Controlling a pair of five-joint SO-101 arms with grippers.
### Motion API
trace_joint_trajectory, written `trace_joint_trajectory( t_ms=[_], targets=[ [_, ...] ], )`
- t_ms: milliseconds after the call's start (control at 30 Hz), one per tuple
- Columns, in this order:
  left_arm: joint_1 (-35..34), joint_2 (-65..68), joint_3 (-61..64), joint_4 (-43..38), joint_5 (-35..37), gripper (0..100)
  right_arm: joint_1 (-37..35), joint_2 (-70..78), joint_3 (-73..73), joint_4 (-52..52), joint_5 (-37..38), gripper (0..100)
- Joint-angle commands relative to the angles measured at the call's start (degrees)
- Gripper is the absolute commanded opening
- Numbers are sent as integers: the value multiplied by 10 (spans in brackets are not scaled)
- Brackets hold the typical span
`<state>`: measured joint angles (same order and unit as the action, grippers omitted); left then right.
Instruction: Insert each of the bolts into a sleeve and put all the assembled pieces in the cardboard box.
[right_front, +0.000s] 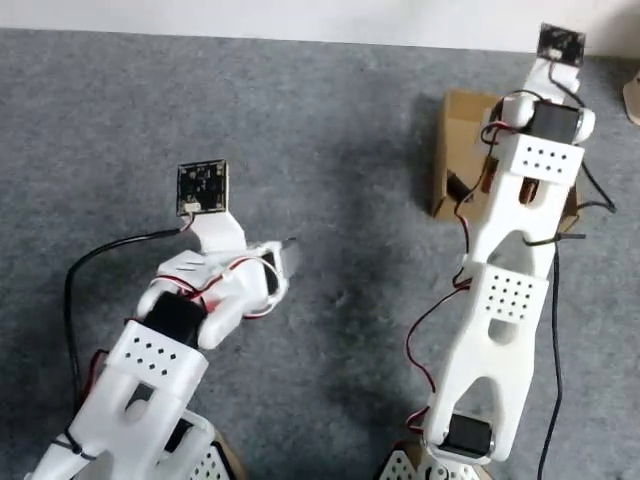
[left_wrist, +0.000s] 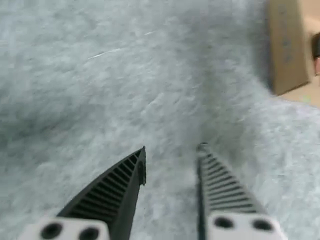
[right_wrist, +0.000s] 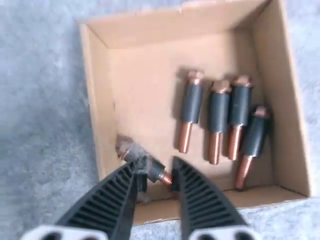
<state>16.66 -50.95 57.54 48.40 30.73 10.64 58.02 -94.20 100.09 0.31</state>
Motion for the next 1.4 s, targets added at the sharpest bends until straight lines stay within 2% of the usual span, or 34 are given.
trace_joint_trajectory(
  t_ms=[0, 100, 200, 333, 500, 633, 867, 1000, 1167, 1367],
  targets=[
    [-18, -10, -10, 53, -11, 72, 8, -53, -68, 11, 22, 6],
    [-36, -46, -16, 95, -11, 7, 14, -55, -64, 12, 25, 3],
    [-50, -124, -10, 130, -14, 9, 15, -73, -14, 12, 35, 3],
    [-83, -211, 29, 145, -63, 6, 9, -138, 170, 10, 50, 4],
    [-145, -255, 86, 145, -133, 6, -1, -248, 341, 8, 51, 4],
    [-185, -276, 99, 150, -141, 6, -16, -328, 428, 7, 51, 5],
    [-204, -338, 108, 207, -155, 6, -15, -468, 581, -12, 49, 5],
    [-226, -378, 121, 210, -193, 6, -15, -579, 738, -75, 51, 5],
    [-233, -429, 167, 210, -199, 6, -18, -725, 977, -210, 51, 5],
    [-233, -511, 222, 211, -227, 6, -16, -846, 1178, -299, 51, 5]
  ],
)
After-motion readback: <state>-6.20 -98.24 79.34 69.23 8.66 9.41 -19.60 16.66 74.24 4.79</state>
